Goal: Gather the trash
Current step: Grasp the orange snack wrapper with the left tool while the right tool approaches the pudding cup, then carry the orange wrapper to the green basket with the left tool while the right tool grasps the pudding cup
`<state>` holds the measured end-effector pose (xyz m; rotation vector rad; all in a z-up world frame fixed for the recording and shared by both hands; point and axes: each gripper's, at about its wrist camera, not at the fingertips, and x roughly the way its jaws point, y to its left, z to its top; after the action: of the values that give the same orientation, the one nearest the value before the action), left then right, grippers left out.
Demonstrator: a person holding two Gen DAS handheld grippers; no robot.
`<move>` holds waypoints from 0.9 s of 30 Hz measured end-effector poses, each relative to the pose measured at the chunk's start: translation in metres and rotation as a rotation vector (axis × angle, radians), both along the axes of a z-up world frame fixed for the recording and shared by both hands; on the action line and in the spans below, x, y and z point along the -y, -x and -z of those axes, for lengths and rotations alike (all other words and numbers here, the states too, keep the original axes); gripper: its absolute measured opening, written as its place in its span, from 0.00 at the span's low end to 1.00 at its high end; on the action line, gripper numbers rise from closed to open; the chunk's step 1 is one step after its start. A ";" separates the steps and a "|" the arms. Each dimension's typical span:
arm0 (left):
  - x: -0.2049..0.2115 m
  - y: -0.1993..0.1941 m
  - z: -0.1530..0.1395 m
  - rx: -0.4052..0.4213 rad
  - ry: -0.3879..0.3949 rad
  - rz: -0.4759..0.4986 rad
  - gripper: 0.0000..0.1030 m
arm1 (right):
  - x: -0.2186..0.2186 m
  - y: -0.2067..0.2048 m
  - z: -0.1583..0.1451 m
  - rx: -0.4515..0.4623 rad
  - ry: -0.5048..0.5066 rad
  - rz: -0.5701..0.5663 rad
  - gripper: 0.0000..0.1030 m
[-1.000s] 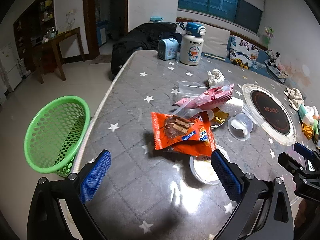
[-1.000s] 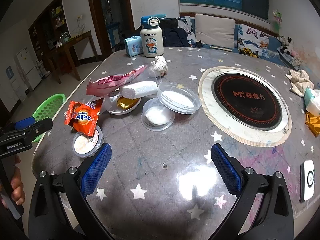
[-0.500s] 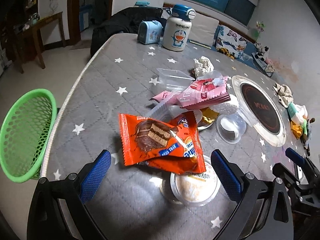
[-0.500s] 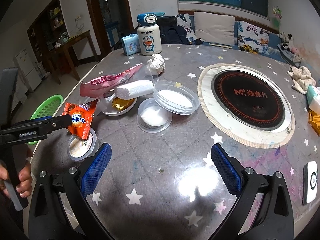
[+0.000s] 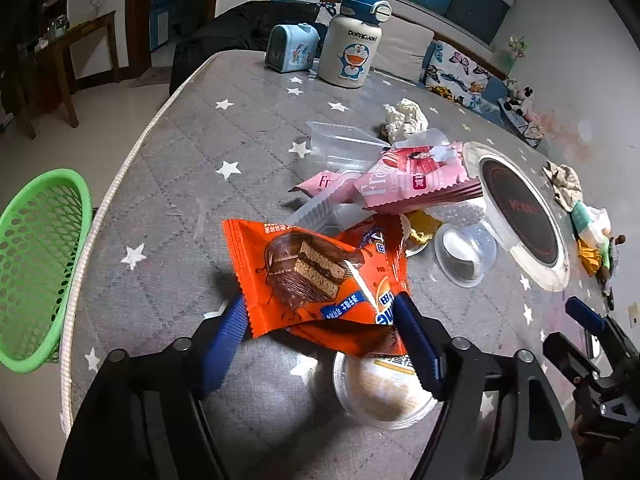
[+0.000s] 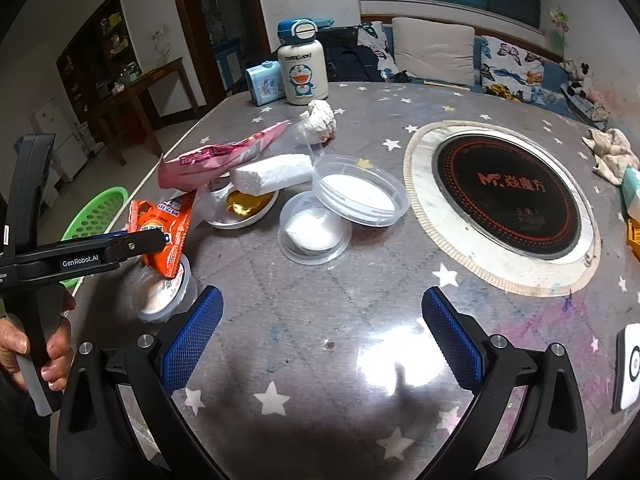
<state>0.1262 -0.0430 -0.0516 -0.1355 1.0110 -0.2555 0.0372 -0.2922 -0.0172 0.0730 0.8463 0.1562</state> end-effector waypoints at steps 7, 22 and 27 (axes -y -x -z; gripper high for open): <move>-0.007 0.009 -0.001 0.003 0.053 0.007 0.53 | -0.015 0.003 0.000 -0.001 0.000 -0.052 0.96; -0.058 0.041 -0.030 0.070 0.071 -0.062 0.50 | -0.078 0.000 0.008 -0.029 -0.007 -0.231 0.96; -0.082 0.044 -0.037 0.085 0.067 -0.109 0.49 | -0.108 -0.008 0.016 -0.042 0.020 -0.286 0.95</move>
<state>0.0823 0.0394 -0.0150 -0.2381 0.9079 -0.1945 0.0453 -0.1847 -0.0332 -0.0641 0.8971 0.4157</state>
